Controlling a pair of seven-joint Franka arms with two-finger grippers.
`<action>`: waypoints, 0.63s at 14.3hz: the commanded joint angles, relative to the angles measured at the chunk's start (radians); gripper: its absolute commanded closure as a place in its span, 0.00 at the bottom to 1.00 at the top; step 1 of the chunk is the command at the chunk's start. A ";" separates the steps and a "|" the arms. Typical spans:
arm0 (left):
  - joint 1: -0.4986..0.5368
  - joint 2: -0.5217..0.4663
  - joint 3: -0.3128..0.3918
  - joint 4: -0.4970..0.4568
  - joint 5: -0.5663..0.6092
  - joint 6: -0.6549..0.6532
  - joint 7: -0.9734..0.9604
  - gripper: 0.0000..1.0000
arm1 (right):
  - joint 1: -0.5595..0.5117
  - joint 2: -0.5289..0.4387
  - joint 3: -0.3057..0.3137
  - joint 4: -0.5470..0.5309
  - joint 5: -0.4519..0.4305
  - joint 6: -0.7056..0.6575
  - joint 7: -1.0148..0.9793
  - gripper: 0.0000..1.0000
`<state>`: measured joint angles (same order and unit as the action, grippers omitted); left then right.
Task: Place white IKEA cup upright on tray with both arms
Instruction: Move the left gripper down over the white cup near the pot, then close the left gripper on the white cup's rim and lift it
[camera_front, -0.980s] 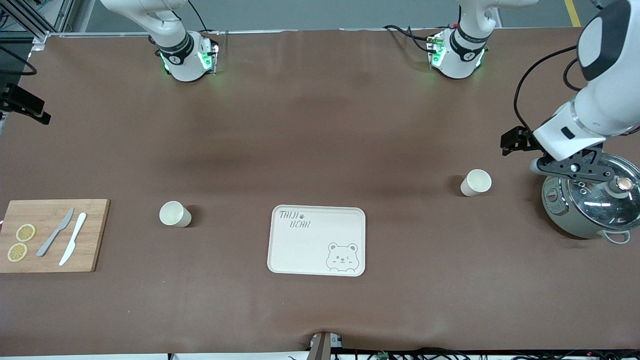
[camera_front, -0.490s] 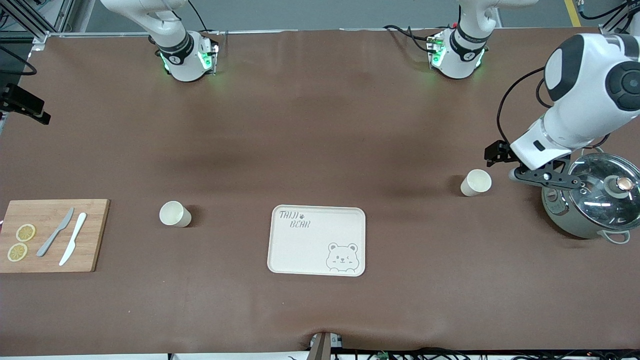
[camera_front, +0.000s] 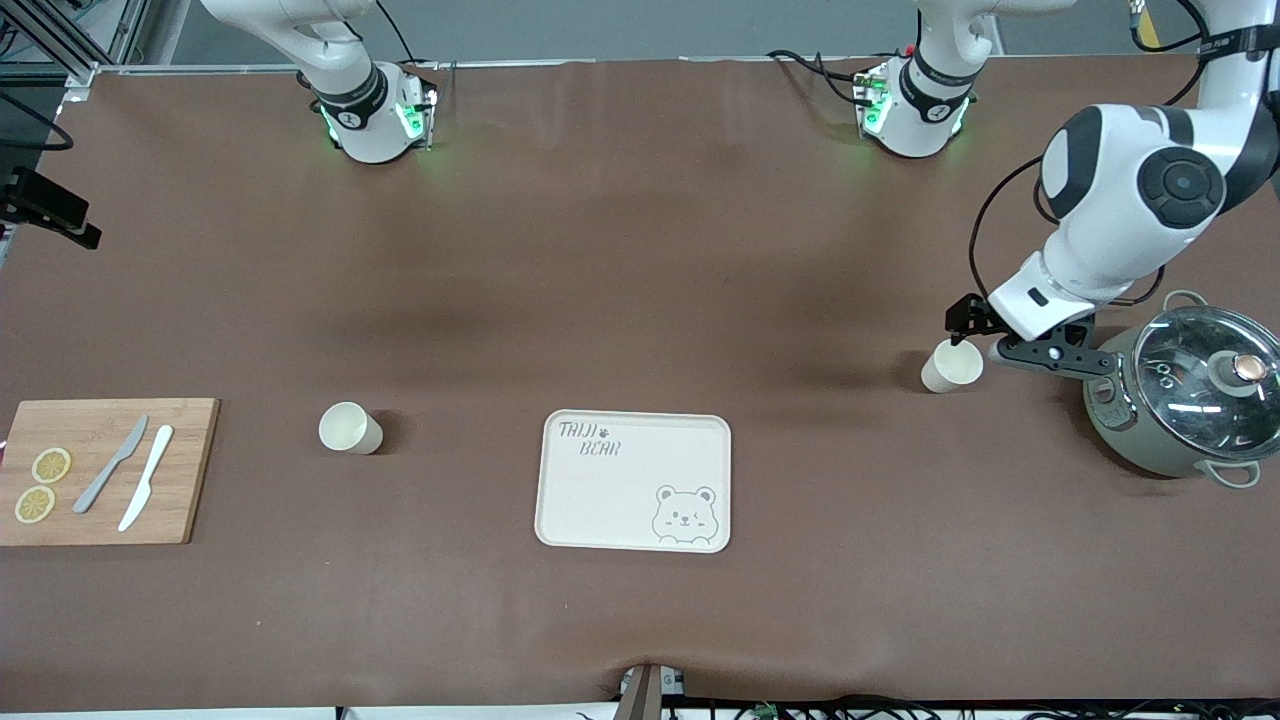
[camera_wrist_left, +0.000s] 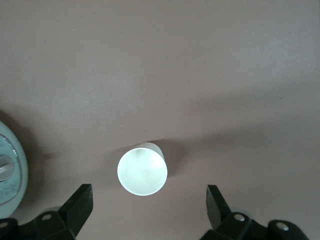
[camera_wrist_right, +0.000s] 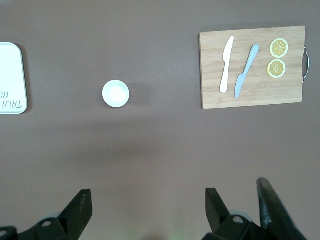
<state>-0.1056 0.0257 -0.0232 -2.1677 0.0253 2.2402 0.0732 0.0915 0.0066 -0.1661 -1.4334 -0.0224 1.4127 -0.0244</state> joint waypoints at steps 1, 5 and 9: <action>0.007 -0.032 -0.006 -0.086 -0.019 0.087 0.013 0.00 | -0.009 0.003 0.005 0.019 -0.002 -0.014 0.006 0.00; 0.000 0.022 -0.006 -0.129 -0.028 0.209 0.002 0.00 | -0.009 0.003 0.005 0.019 -0.002 -0.014 0.006 0.00; -0.006 0.098 -0.024 -0.158 -0.034 0.350 -0.025 0.00 | -0.009 0.003 0.005 0.019 -0.002 -0.014 0.006 0.00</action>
<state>-0.1087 0.0929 -0.0299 -2.3169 0.0136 2.5335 0.0694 0.0915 0.0066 -0.1661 -1.4333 -0.0224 1.4127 -0.0244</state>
